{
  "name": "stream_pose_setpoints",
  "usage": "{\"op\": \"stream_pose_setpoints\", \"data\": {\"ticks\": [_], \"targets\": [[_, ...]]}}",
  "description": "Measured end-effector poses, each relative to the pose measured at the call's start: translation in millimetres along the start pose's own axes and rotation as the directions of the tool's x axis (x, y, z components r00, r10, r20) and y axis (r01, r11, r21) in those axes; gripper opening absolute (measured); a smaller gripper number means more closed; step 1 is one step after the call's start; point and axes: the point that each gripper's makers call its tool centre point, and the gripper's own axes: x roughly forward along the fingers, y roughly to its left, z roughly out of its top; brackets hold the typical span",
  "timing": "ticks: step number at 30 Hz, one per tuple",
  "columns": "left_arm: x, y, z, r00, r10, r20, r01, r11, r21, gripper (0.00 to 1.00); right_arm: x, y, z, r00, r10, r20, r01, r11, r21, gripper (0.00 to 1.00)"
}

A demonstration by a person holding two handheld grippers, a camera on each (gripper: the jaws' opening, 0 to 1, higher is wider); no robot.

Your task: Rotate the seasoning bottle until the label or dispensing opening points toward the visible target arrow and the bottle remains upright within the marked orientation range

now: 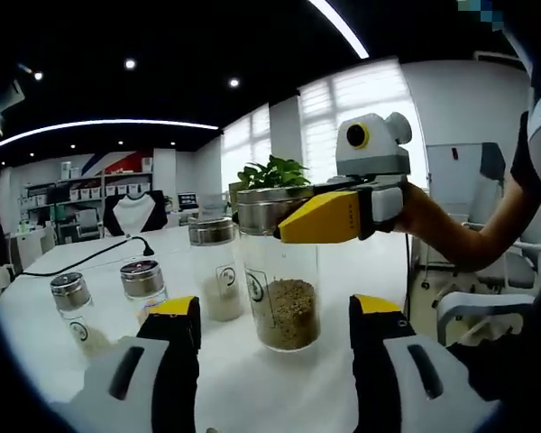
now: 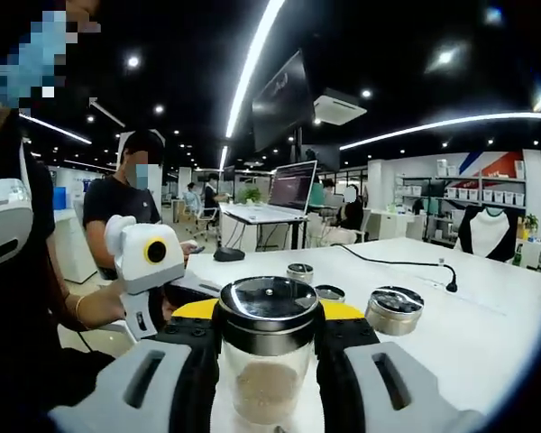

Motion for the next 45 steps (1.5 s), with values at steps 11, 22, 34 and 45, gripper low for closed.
{"op": "stream_pose_setpoints", "data": {"ticks": [11, 22, 34, 45], "targets": [[9.0, -10.5, 6.9, 0.993, -0.119, 0.021, 0.118, 0.992, 0.044, 0.58, -0.1, 13.4, 1.5, 0.999, 0.053, 0.007, -0.053, 0.999, 0.011, 0.38], [15.9, -24.8, 17.3, 0.958, -0.284, 0.040, 0.281, 0.957, 0.071, 0.49, 0.2, 19.3, -2.0, 0.997, 0.071, 0.007, -0.071, 0.997, 0.020, 0.38], [26.0, -31.0, 12.3, 0.948, -0.316, 0.041, 0.313, 0.948, 0.056, 0.45, -6.3, 13.5, -7.9, 0.998, 0.056, 0.002, -0.056, 0.998, 0.040, 0.39], [30.7, -24.1, 19.3, 0.981, -0.183, 0.058, 0.180, 0.982, 0.048, 0.44, -8.2, 7.7, -1.2, 0.998, 0.019, 0.052, -0.021, 0.999, 0.034, 0.39]]}}
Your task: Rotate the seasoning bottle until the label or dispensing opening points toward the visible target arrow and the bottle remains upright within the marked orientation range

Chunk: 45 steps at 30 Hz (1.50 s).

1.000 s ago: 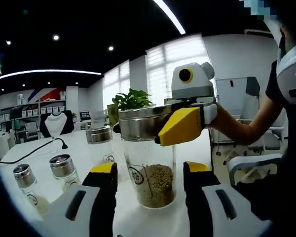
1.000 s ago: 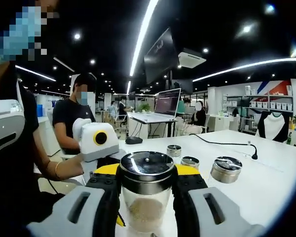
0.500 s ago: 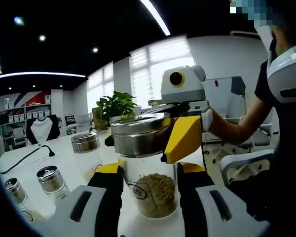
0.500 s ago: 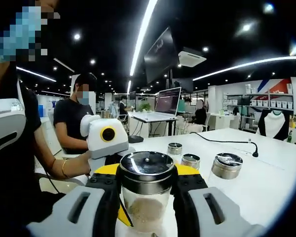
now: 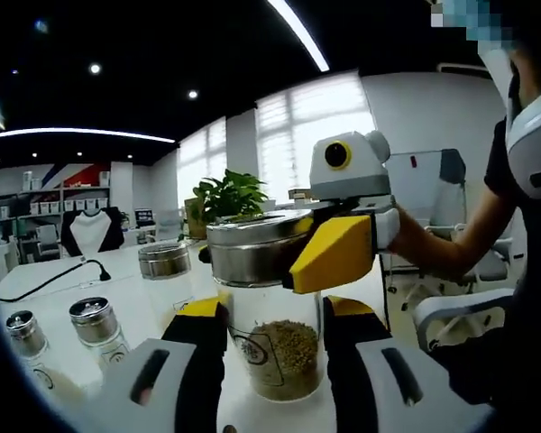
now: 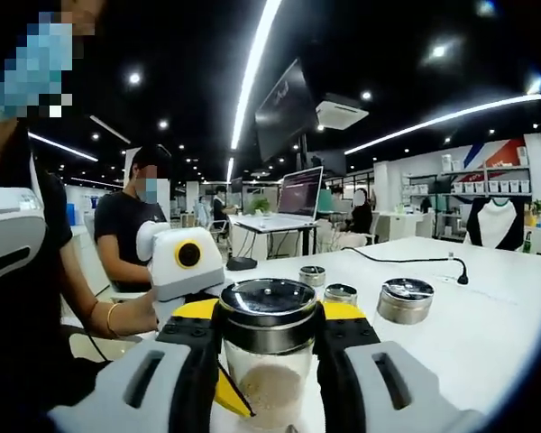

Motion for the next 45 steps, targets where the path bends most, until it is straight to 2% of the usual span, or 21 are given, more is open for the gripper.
{"op": "stream_pose_setpoints", "data": {"ticks": [3, 8, 10, 11, 13, 15, 17, 20, 23, 28, 31, 34, 35, 36, 38, 41, 42, 44, 45], "targets": [[0.5, 9.1, -1.5, 0.995, 0.102, -0.012, -0.102, 0.995, -0.005, 0.44, 0.5, -3.8, -0.9, 0.999, -0.037, 0.000, 0.037, 0.999, -0.023, 0.39], [4.2, 12.7, -5.1, 0.984, 0.178, -0.027, -0.178, 0.984, -0.005, 0.44, 2.3, -9.9, -6.9, 0.995, -0.095, -0.006, 0.095, 0.995, -0.010, 0.39], [5.2, 15.7, -8.7, 0.975, 0.216, -0.047, -0.216, 0.976, 0.004, 0.44, 3.2, -12.7, -11.9, 0.992, -0.125, -0.027, 0.126, 0.992, 0.005, 0.39], [4.0, 20.9, -7.4, 0.963, 0.268, -0.034, -0.266, 0.963, 0.041, 0.43, 3.8, -14.5, -13.0, 0.989, -0.144, -0.022, 0.145, 0.989, 0.011, 0.39], [2.2, 23.9, -8.3, 0.947, 0.320, -0.038, -0.316, 0.945, 0.078, 0.43, 3.8, -15.7, -15.9, 0.986, -0.167, -0.022, 0.168, 0.985, 0.029, 0.39], [1.5, 23.4, -7.6, 0.940, 0.341, -0.030, -0.337, 0.938, 0.086, 0.43, 2.5, -15.8, -19.4, 0.980, -0.193, -0.035, 0.195, 0.980, 0.032, 0.39], [0.8, 22.6, -7.0, 0.935, 0.355, -0.021, -0.352, 0.932, 0.087, 0.43, 1.8, -15.5, -18.9, 0.977, -0.209, -0.027, 0.210, 0.977, 0.033, 0.39], [0.3, 22.6, -3.5, 0.921, 0.388, 0.027, -0.389, 0.918, 0.080, 0.43, 0.4, -15.3, -18.1, 0.970, -0.243, -0.009, 0.243, 0.969, 0.055, 0.39], [1.1, 23.2, -5.7, 0.911, 0.411, 0.034, -0.412, 0.909, 0.057, 0.43, -0.8, -17.2, -19.4, 0.964, -0.266, -0.007, 0.266, 0.961, 0.077, 0.38], [0.3, 25.6, -4.8, 0.884, 0.466, 0.031, -0.467, 0.882, 0.068, 0.43, -3.5, -19.4, -20.9, 0.953, -0.302, 0.013, 0.298, 0.946, 0.126, 0.38], [-1.2, 28.3, -4.6, 0.859, 0.510, 0.041, -0.512, 0.858, 0.047, 0.43, -5.2, -20.3, -17.6, 0.945, -0.325, 0.036, 0.315, 0.934, 0.170, 0.38], [0.4, 29.4, -7.6, 0.850, 0.526, 0.032, -0.527, 0.848, 0.051, 0.43, -4.5, -21.4, -20.7, 0.933, -0.359, 0.024, 0.351, 0.924, 0.151, 0.38], [-1.5, 30.7, -9.5, 0.841, 0.541, 0.031, -0.541, 0.841, 0.020, 0.43, -3.2, -21.1, -22.4, 0.933, -0.359, 0.016, 0.354, 0.925, 0.135, 0.39], [-1.3, 31.0, -10.4, 0.840, 0.542, 0.031, -0.543, 0.840, 0.008, 0.43, -1.7, -21.0, -24.3, 0.934, -0.358, 0.012, 0.355, 0.929, 0.107, 0.40], [0.2, 31.9, -13.9, 0.835, 0.550, 0.023, -0.550, 0.835, 0.002, 0.43, -1.2, -23.4, -27.3, 0.927, -0.376, 0.010, 0.371, 0.920, 0.124, 0.41], [-0.2, 32.1, -16.5, 0.815, 0.579, 0.020, -0.580, 0.815, 0.017, 0.43, 0.3, -23.9, -29.0, 0.922, -0.386, 0.009, 0.382, 0.914, 0.139, 0.43], [-0.3, 33.2, -18.1, 0.802, 0.597, 0.014, -0.597, 0.801, 0.028, 0.43, 1.1, -24.0, -29.4, 0.921, -0.390, 0.007, 0.385, 0.912, 0.139, 0.44], [0.7, 34.0, -18.9, 0.784, 0.620, 0.012, -0.620, 0.783, 0.052, 0.43, 2.8, -25.6, -31.9, 0.913, -0.408, 0.001, 0.404, 0.905, 0.131, 0.44], [1.0, 34.2, -19.7, 0.780, 0.626, 0.007, -0.625, 0.779, 0.053, 0.43, 3.5, -26.6, -33.4, 0.908, -0.419, -0.002, 0.415, 0.900, 0.131, 0.44]]}}
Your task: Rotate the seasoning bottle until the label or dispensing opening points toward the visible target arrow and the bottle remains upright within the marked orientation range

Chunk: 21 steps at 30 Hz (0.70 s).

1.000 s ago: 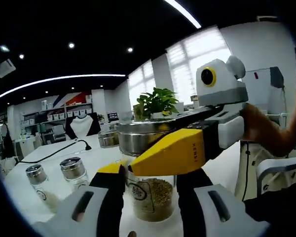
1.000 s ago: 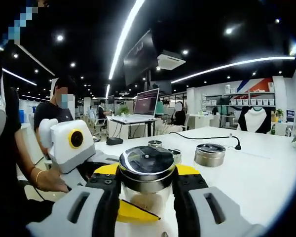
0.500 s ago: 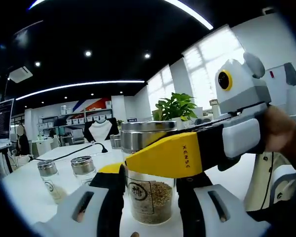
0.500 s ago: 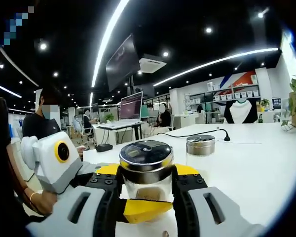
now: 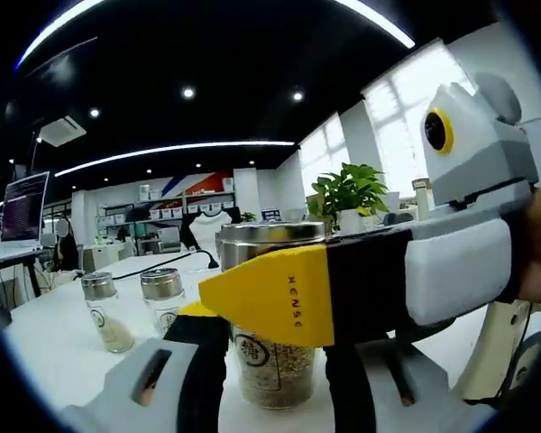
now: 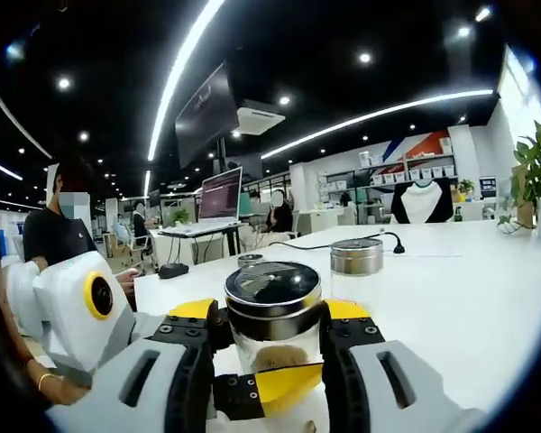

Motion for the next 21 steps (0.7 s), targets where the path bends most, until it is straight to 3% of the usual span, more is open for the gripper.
{"op": "stream_pose_setpoints", "data": {"ticks": [11, 21], "targets": [[-1.9, 0.5, -0.8, 1.000, 0.014, 0.003, -0.014, 1.000, -0.018, 0.43, 0.9, -2.4, 2.7, 0.998, -0.044, 0.038, 0.044, 0.999, 0.020, 0.39], [-4.6, -2.3, 10.7, 0.999, -0.003, 0.044, 0.003, 1.000, 0.006, 0.43, -5.8, -0.2, 12.8, 0.998, 0.003, 0.070, -0.001, 1.000, -0.023, 0.38]]}}
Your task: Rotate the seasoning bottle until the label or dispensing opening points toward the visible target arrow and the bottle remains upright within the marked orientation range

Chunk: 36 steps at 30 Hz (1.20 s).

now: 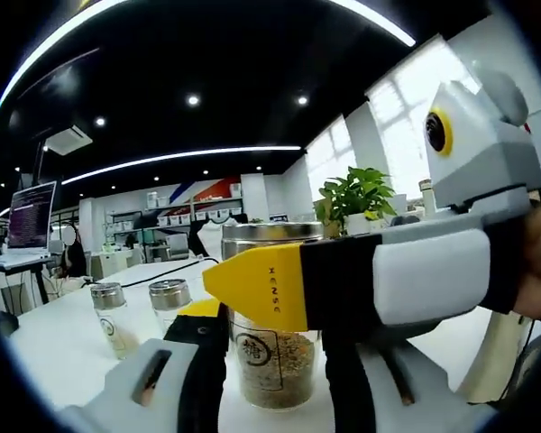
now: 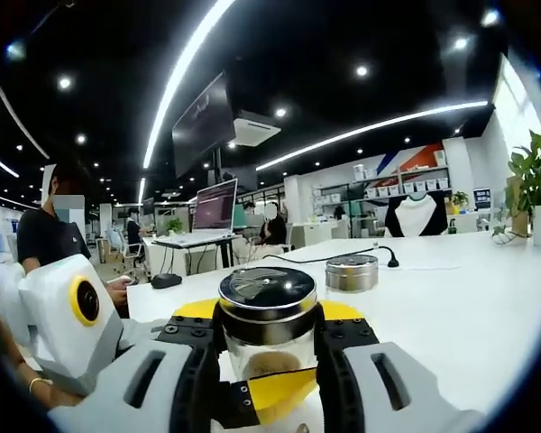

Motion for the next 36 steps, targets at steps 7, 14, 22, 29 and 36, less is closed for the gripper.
{"op": "stream_pose_setpoints", "data": {"ticks": [7, 14, 22, 29, 36], "targets": [[-0.3, -10.3, -3.5, 0.994, -0.101, -0.045, 0.101, 0.995, -0.006, 0.43, -3.3, -2.2, 0.3, 1.000, 0.020, -0.004, -0.020, 1.000, -0.017, 0.38], [1.9, -5.2, -0.7, 0.988, -0.144, -0.053, 0.143, 0.990, -0.011, 0.53, -8.1, -13.2, 0.1, 1.000, -0.019, 0.003, 0.019, 0.999, -0.047, 0.37], [-1.8, -9.8, -5.3, 0.979, -0.180, -0.100, 0.187, 0.980, 0.064, 0.54, -14.7, -32.1, 4.3, 0.999, -0.041, 0.014, 0.042, 0.998, -0.042, 0.37], [-7.9, -8.1, -9.5, 0.972, -0.201, -0.121, 0.208, 0.976, 0.056, 0.56, -23.2, -62.6, 12.2, 0.996, -0.089, 0.026, 0.090, 0.995, -0.041, 0.37], [-14.0, -11.0, -14.2, 0.949, -0.266, -0.168, 0.274, 0.961, 0.026, 0.73, -28.2, -82.7, 20.8, 0.994, -0.109, 0.025, 0.111, 0.992, -0.061, 0.37]]}}
